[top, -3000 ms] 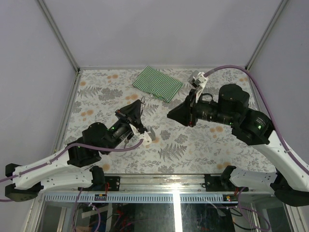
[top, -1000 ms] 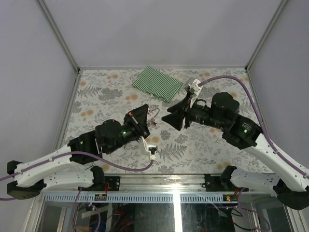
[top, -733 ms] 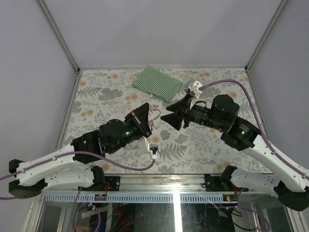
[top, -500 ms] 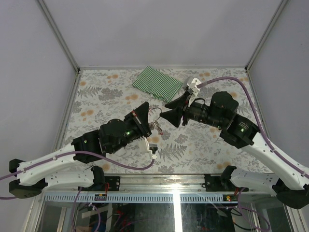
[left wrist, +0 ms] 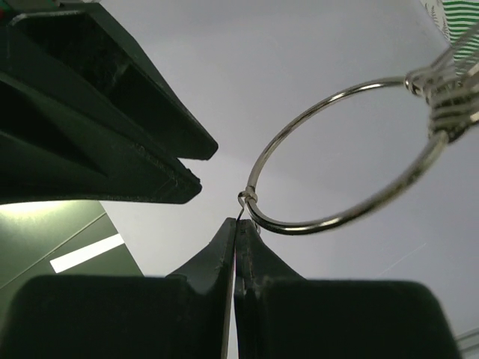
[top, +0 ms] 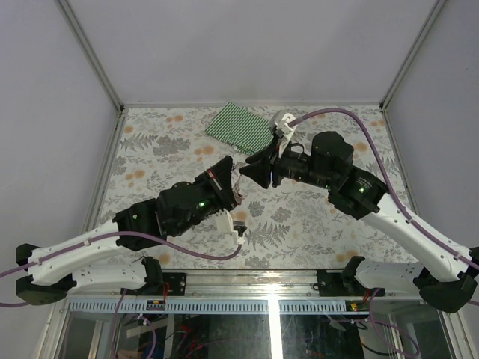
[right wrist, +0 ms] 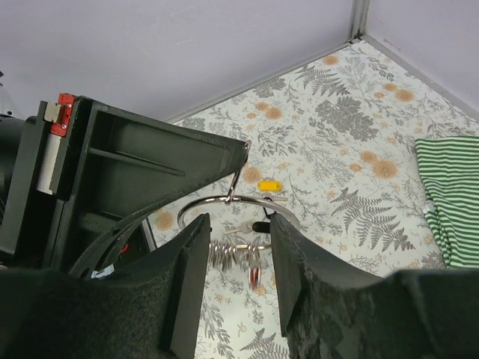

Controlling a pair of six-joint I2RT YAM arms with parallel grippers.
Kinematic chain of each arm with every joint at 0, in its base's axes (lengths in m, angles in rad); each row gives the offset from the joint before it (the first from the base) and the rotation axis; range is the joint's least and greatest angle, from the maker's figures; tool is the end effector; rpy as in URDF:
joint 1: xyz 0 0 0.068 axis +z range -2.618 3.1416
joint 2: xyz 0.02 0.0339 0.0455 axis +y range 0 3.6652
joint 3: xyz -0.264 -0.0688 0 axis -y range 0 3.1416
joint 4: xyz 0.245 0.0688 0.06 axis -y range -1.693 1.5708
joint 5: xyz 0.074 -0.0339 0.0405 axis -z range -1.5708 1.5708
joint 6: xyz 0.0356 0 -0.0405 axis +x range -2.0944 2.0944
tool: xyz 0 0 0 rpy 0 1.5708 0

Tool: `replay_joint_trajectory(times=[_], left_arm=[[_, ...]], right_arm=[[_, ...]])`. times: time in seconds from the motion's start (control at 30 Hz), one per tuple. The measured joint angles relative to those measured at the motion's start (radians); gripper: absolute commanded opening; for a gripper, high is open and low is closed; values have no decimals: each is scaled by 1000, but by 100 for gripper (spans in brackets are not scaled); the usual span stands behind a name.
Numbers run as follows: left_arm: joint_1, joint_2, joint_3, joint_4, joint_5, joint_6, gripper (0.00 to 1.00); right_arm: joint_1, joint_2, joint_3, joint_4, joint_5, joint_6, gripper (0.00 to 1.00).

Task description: Put the keys on the keyring

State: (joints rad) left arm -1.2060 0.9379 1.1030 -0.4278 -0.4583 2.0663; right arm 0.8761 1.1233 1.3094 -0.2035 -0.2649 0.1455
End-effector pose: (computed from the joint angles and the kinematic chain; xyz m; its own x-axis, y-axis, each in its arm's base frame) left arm 0.0853 -0.1793 0.3983 0.6470 0.5172 0.5602 -0.2444 -0.5553 0.7949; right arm 0.1489 0.1932 0.4539 -0.1428 0.0472 -0.9886 -0.8978 0.4143 0.1495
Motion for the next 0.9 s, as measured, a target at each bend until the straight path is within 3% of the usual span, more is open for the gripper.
replay_joint_trajectory(times=[0.9], left_arm=[[-17, 5, 0, -20, -8, 0, 0]], right_arm=[[0, 72, 18, 30, -79, 24, 30]])
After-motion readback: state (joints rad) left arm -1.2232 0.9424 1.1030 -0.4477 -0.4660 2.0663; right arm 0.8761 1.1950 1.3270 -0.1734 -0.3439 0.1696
